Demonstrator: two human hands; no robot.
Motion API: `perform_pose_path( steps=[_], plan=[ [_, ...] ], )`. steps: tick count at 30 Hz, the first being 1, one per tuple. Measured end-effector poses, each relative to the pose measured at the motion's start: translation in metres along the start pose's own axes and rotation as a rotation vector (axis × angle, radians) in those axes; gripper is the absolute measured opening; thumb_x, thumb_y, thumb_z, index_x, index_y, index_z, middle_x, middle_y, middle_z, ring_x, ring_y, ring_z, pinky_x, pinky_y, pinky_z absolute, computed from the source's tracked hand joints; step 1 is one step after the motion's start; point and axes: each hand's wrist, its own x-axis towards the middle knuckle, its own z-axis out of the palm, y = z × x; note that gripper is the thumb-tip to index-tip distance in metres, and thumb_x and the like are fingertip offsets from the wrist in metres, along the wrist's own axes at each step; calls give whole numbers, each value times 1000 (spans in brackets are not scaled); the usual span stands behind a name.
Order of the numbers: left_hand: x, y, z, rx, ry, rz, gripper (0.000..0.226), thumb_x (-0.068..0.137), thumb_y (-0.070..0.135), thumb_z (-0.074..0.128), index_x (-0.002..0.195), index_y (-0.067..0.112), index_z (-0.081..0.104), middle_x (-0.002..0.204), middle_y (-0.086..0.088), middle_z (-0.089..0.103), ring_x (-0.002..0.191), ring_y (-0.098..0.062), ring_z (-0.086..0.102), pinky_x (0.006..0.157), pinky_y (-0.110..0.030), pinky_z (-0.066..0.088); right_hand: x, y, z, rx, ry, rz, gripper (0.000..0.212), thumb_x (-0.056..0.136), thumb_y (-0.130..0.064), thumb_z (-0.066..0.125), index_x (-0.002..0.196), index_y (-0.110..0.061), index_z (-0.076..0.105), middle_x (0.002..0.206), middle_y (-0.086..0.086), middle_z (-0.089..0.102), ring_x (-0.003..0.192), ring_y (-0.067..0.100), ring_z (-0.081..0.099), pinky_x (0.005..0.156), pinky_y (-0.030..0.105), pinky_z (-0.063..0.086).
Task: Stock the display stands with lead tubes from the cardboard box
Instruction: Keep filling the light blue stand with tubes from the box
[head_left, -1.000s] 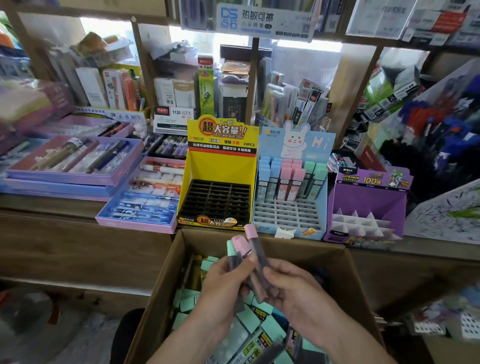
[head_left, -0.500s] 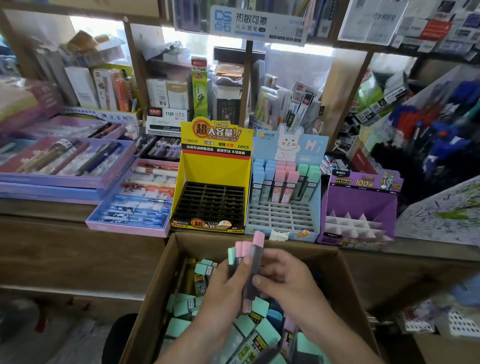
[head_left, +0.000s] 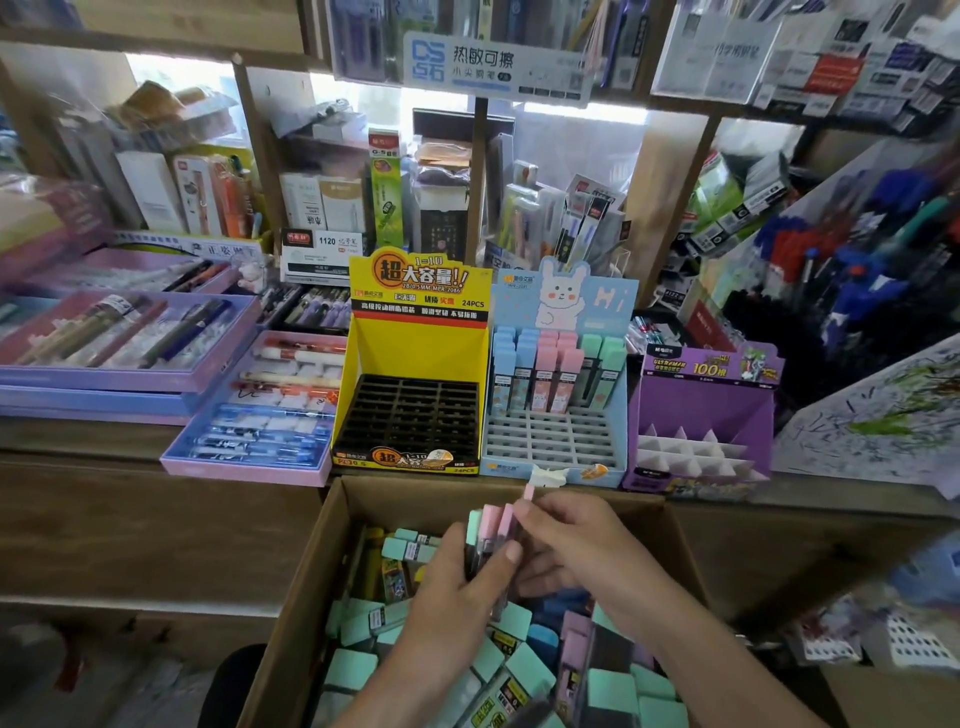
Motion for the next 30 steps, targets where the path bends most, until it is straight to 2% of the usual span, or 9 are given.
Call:
perform_pose_path(
  steps=[2,4,5,9,14,18,22,27,30],
  plan=[
    [0,2,0,-52,10,-41,19,99,31,60,113,20,66,80,11,72,71,0,66,63,-16,51,2,-1,-3,-19,-12,-21,22,105,-27,57,110,-9,69,91,17,79,84,32,78,76,40,65],
    [1,3,0,-118,37,-83,24,100,35,57,114,20,68,95,3,78,89,-11,73,78,-28,59,3,-3,-6,-13,-1,-35,21,106,-20,54,109,-7,70,91,17,79,86,34,78,78,41,65],
    [1,4,-1,-141,58,-94,26,99,39,58,111,19,69,95,-2,78,90,-16,74,80,-33,60,4,-4,-8,-7,16,-48,20,106,-17,54,108,-6,71,92,16,79,87,35,77,78,40,64],
    [3,6,-7,-186,176,-142,50,73,69,65,86,21,69,70,-2,69,61,-17,60,59,-36,46,6,-14,-19,54,61,-114,17,104,-11,58,103,-4,73,92,13,80,82,28,77,65,27,62],
    [7,7,-10,-311,220,-202,56,69,62,69,94,12,69,73,-6,70,64,-18,58,60,-36,44,10,-35,-33,47,171,-295,11,97,-5,66,107,-6,69,92,8,80,83,27,78,63,26,63],
    [9,3,-12,-347,237,-231,40,87,48,68,102,11,69,71,-3,70,65,-19,60,60,-33,48,17,-53,-45,-43,279,-489,7,92,-15,75,98,-20,77,91,2,79,81,14,75,68,22,60],
    [11,2,-14,-355,245,-248,40,91,46,65,104,8,67,69,-4,68,63,-18,61,56,-33,48,31,-67,-55,-105,384,-617,11,92,-14,76,96,-25,75,85,1,77,73,14,72,64,23,60],
    [11,5,-12,-387,242,-237,53,67,57,70,94,12,70,67,-4,70,58,-17,60,56,-30,48,51,-74,-64,-294,490,-673,12,94,-15,73,106,-15,71,89,9,73,86,27,72,76,44,63],
    [12,3,-12,-380,244,-241,52,70,57,70,96,12,70,67,-4,69,59,-18,61,57,-31,49,59,-75,-66,-372,529,-694,11,96,-15,71,106,-19,69,86,6,70,84,23,70,76,44,62]
  ],
)
